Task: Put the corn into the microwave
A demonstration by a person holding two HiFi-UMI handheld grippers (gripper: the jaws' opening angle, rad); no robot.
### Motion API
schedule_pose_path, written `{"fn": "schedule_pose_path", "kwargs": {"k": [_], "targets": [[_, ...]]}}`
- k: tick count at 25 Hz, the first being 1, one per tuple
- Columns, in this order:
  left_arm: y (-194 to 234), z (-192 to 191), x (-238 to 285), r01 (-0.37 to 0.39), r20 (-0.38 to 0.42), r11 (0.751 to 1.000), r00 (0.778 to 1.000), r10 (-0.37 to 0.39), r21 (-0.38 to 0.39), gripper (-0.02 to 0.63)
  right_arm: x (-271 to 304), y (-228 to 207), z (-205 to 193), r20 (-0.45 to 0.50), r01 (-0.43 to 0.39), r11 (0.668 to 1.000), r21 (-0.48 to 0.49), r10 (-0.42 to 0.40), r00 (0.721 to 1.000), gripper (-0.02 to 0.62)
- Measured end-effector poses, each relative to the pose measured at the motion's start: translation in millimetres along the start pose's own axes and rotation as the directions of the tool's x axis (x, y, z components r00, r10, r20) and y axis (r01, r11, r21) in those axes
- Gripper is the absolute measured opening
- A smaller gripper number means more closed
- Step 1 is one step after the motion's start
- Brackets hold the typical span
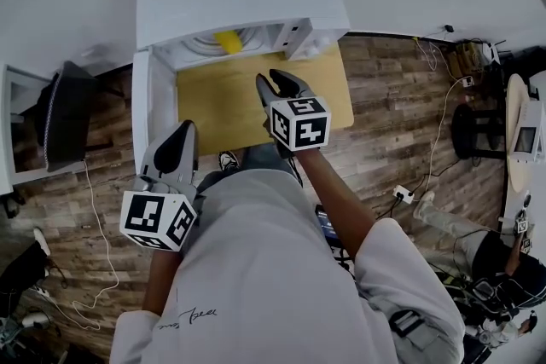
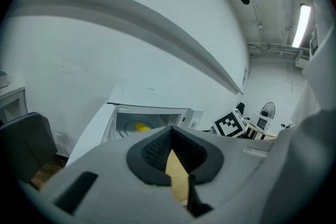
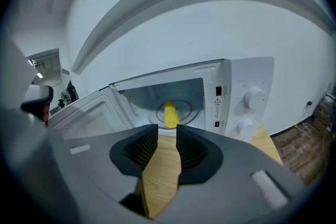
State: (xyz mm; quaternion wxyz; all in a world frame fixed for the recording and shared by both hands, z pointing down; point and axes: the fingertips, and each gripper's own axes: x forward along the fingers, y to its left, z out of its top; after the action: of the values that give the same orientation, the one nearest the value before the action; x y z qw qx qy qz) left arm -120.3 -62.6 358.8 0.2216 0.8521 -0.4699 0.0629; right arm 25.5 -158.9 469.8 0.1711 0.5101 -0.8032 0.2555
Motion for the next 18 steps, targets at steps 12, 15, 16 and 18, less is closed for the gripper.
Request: {"fn": "schedule_pose_path", "kwargs": {"k": [12,15,16,18], "targets": [[6,-3,4,-0.005,0.002,1.0,1.0,0.005,-0.014,-0.009,-40,8,5,0.03,-0.01,0.999,0.05,0.009,1.0,0.077],[8,-6,5,-0.009,-0.002,1.0,1.0,0.009,-0.022,-0.009,-49,9,7,0.035,-0.01,0.999,0.053,0.009,0.999,0.059],[9,-6,5,-0.011,-0.002,1.0,1.0,0.011,-0.024,-0.009,-52,10,8,0.036,-0.01,0.998,0.055,0.008,0.999,0.055],[11,-6,6,-0.013,-0.005,1.0,1.0,0.013,-0.024,-0.009,-58,11,9,0.04,-0.007,0.998,0.06,0.004,0.999,0.052]]}}
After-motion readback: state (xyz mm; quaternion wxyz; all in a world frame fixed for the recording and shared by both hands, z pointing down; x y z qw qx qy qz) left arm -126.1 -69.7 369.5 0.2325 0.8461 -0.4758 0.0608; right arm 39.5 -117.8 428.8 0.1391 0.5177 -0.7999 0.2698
